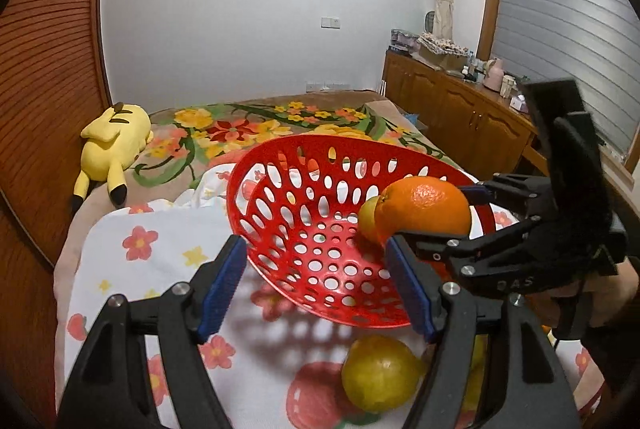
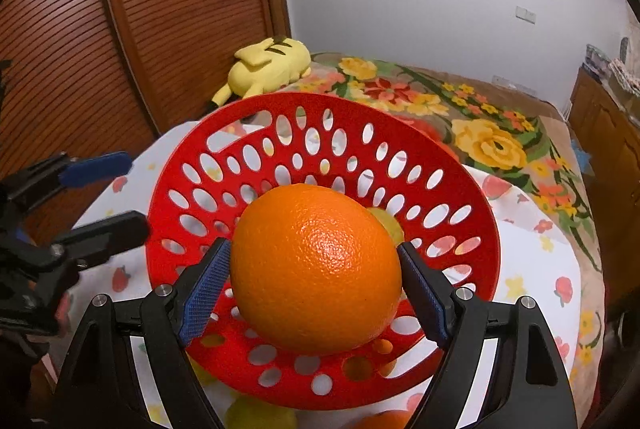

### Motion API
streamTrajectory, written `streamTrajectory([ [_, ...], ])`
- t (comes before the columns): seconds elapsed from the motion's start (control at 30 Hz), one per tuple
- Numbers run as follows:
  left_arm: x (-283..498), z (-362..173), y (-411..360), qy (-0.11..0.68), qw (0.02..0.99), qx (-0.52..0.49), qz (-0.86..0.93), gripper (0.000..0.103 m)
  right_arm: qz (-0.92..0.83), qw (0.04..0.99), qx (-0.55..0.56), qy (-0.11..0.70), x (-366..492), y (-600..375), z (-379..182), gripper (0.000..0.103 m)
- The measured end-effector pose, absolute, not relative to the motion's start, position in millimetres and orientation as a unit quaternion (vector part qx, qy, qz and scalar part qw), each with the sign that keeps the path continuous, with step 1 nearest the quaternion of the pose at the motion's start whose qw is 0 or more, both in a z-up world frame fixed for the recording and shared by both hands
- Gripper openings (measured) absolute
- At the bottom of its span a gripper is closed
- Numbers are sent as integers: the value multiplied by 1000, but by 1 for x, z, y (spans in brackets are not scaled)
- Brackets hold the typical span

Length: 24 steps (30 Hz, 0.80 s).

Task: Organize fruits
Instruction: 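Lower both fruits into the red basket and open both tools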

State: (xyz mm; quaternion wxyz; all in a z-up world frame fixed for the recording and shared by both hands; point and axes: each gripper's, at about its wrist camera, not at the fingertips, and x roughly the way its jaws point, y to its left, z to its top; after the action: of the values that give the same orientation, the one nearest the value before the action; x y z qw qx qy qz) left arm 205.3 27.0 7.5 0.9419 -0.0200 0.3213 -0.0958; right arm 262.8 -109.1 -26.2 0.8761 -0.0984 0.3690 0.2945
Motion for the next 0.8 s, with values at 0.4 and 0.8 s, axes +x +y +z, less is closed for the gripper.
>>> streamTrajectory([
  [0.4,193,7,41,319,943,-25,-91,72,303,868,-102,381,264,-99,-32,86],
  [0.8,177,5,38,316,944,-21,-94,75,308,895,-63,315,232,-130,18,86],
])
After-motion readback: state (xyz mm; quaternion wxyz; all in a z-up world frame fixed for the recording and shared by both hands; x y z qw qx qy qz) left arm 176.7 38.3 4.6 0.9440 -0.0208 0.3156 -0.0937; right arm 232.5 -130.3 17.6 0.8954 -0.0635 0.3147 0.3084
